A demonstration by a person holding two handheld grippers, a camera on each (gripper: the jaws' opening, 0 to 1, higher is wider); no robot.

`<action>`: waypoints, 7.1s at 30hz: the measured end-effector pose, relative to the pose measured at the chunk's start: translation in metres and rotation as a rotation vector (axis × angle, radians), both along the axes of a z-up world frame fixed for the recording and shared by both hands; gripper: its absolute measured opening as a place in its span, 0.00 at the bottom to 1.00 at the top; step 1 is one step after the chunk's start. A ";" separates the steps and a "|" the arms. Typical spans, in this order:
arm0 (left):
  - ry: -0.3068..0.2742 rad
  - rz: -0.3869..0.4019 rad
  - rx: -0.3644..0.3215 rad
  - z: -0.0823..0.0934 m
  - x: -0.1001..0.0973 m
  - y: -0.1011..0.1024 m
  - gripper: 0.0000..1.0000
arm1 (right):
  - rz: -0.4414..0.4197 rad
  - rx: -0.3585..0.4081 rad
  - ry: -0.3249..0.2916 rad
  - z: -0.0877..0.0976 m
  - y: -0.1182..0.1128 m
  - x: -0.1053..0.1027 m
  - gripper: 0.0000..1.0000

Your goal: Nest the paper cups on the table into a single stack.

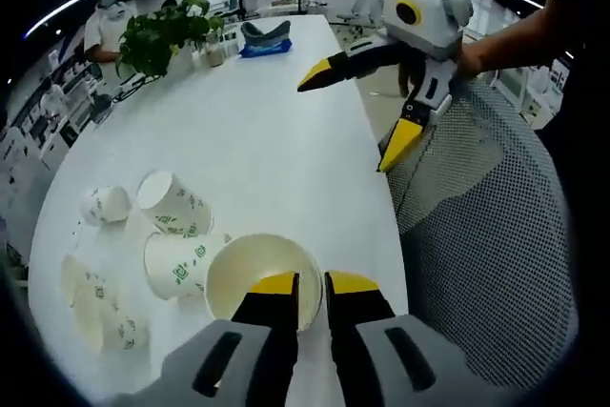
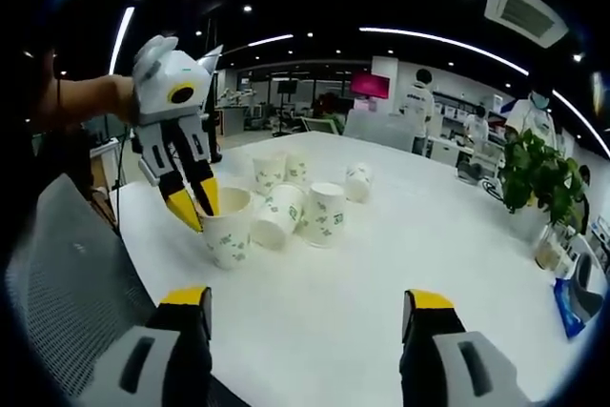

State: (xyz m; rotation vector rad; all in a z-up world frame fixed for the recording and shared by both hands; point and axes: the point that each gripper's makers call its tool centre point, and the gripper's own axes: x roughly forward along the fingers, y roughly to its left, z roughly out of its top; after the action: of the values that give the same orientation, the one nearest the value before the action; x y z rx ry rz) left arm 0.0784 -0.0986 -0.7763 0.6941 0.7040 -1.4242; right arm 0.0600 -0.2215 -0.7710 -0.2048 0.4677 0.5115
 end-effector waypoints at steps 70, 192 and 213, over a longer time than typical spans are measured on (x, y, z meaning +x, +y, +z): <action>-0.117 0.498 -0.238 0.036 0.189 0.084 0.35 | 0.003 -0.007 0.013 -0.004 -0.001 0.000 0.84; -0.087 0.373 -0.343 0.114 0.074 0.043 0.00 | 0.021 -0.008 0.029 -0.007 0.002 -0.003 0.83; -0.036 0.282 -0.320 0.098 0.029 0.012 0.00 | 0.011 -0.007 0.026 -0.007 -0.001 -0.002 0.83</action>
State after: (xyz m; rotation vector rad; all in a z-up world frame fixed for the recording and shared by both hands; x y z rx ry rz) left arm 0.1076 -0.0868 -0.6782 0.3536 0.5072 -1.2242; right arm 0.0577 -0.2226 -0.7779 -0.2082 0.4937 0.5239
